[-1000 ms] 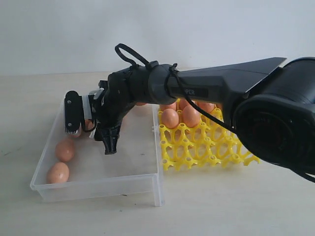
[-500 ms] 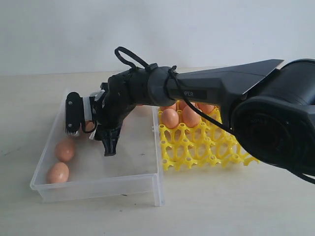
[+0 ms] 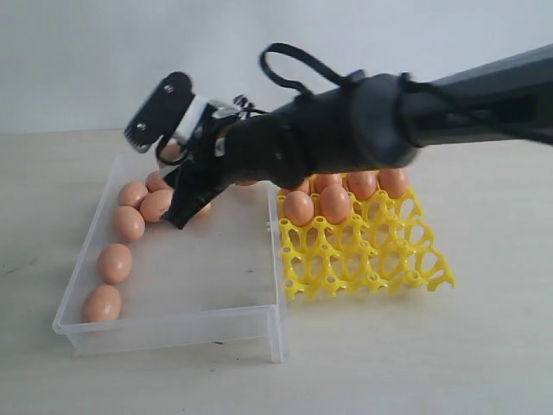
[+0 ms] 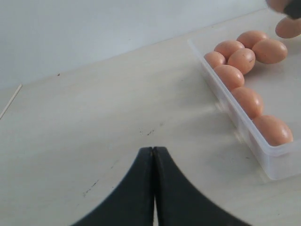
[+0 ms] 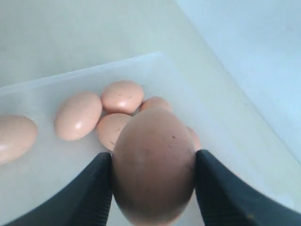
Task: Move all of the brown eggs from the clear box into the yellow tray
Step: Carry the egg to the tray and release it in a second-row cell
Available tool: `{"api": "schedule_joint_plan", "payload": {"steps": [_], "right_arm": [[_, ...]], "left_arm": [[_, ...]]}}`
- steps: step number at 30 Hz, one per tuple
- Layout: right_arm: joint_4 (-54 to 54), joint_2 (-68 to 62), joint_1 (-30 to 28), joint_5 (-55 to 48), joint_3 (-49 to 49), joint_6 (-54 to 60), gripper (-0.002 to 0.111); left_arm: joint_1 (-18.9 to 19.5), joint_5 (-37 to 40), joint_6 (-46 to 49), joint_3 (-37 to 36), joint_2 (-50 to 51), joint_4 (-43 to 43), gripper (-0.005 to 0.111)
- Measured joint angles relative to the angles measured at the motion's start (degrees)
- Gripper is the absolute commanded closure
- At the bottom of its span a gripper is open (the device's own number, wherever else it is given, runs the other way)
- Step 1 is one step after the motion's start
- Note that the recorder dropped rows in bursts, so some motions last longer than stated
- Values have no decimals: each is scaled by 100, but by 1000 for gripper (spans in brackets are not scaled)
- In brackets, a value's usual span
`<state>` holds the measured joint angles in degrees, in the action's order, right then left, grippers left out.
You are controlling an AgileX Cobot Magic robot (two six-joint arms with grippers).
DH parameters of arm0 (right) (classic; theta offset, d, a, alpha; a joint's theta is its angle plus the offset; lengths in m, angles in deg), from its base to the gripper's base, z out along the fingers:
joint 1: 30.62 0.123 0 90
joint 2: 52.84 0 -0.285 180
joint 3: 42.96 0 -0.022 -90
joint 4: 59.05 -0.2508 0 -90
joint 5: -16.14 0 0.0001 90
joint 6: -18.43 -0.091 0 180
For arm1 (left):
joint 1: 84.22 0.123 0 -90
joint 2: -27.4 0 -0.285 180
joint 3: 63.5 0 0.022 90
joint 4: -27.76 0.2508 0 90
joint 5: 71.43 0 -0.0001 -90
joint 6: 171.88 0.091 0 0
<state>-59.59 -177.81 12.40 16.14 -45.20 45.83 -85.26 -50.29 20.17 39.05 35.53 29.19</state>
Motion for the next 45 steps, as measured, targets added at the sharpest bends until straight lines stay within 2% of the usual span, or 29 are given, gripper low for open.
{"api": "schedule_joint_plan", "payload": {"steps": [2,6,10,14,22,35,38,45], "right_arm": [[22,704,-235,874,1179,-497,108],[54,1717,-777,2153,2602,-1283,108],[22,2156,-1349,2959,3458,-2093,108],[22,2089,-1800,3128,3922,-2676,108],[-164,1183,-2219,3694,3932,-3011,108],[-350,623,-2268,3935,3932,-2740,106],[-361,623,-2268,3679,3770,-2847,101],[-361,556,-2268,2993,3373,-2940,101]], "left_arm": [[0,0,0,0,0,0,107],[0,0,0,0,0,0,107],[0,0,0,0,0,0,107],[0,0,0,0,0,0,107],[0,0,0,0,0,0,107],[0,0,0,0,0,0,107],[0,0,0,0,0,0,107],[0,0,0,0,0,0,107]]}}
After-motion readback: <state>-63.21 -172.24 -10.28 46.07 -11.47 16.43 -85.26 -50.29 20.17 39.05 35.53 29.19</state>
